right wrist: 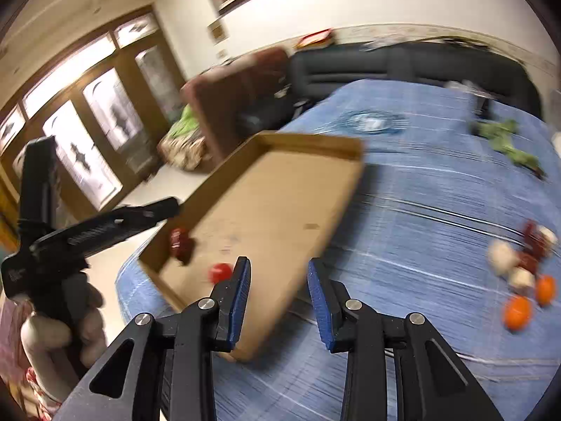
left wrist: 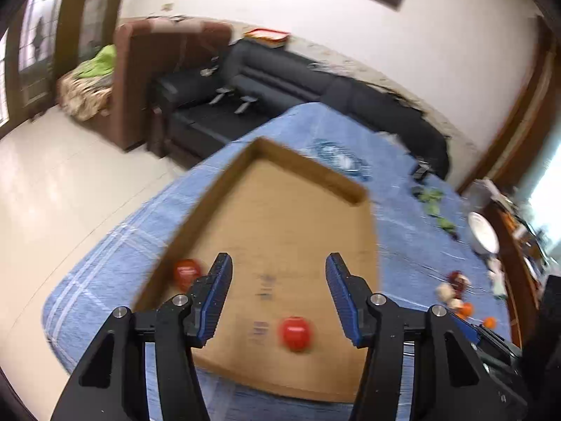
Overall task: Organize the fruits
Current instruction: 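Grasp a mandarin orange with the right tool while the left tool grasps another mandarin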
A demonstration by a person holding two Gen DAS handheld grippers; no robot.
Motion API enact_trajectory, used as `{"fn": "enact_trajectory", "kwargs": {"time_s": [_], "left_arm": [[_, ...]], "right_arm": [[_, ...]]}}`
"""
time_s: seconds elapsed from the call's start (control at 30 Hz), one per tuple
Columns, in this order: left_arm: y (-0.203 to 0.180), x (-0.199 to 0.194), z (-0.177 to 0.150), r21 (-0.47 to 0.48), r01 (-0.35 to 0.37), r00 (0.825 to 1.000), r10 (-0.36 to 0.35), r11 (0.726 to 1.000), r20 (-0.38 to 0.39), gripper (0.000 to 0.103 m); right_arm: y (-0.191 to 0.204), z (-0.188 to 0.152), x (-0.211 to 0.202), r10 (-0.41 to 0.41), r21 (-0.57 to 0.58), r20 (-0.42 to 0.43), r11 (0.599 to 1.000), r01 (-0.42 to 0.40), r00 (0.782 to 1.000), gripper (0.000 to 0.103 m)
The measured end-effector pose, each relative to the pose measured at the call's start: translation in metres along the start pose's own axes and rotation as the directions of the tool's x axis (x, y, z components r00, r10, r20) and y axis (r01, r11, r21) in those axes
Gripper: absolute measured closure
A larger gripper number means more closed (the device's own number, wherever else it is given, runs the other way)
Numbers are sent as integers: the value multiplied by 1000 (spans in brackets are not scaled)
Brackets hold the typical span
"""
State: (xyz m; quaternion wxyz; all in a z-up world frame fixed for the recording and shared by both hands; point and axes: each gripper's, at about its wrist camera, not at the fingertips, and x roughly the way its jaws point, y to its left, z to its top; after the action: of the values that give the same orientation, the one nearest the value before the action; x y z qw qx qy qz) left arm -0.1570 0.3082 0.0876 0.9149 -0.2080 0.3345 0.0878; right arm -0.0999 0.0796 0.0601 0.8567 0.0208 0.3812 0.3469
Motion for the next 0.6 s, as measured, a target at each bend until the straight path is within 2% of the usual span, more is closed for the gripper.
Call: {"fn": "enact_trajectory", "kwargs": {"time_s": [0.13, 0.17, 0.27, 0.37, 0.5, 0.6], "left_arm": [[-50, 8, -8, 76, 88, 996, -85, 993, -41, 47], [-68, 15, -13, 106, 115, 992, -108, 988, -67, 47], [-110, 31, -26, 166, 163, 981, -142, 973, -132, 47], [-153, 48, -42, 227, 218, 964, -174, 949, -199, 47], [-206, 69, -68, 307, 276, 944, -197, 911, -265, 47], [-232, 89, -85, 351, 292, 931, -181, 890, -318, 47]], "right_arm": [[-71, -12, -45, -110, 123, 34, 987, 105, 993, 65], [-96, -20, -61, -160, 160, 39, 975, 152, 986, 65], [-146, -37, -90, -286, 219, 34, 937, 272, 958, 66], [-197, -53, -117, -396, 284, 1, 880, 379, 918, 66], [-235, -58, -130, -452, 333, -14, 839, 430, 892, 66], [-256, -56, -131, -468, 344, -19, 827, 445, 884, 66]]}}
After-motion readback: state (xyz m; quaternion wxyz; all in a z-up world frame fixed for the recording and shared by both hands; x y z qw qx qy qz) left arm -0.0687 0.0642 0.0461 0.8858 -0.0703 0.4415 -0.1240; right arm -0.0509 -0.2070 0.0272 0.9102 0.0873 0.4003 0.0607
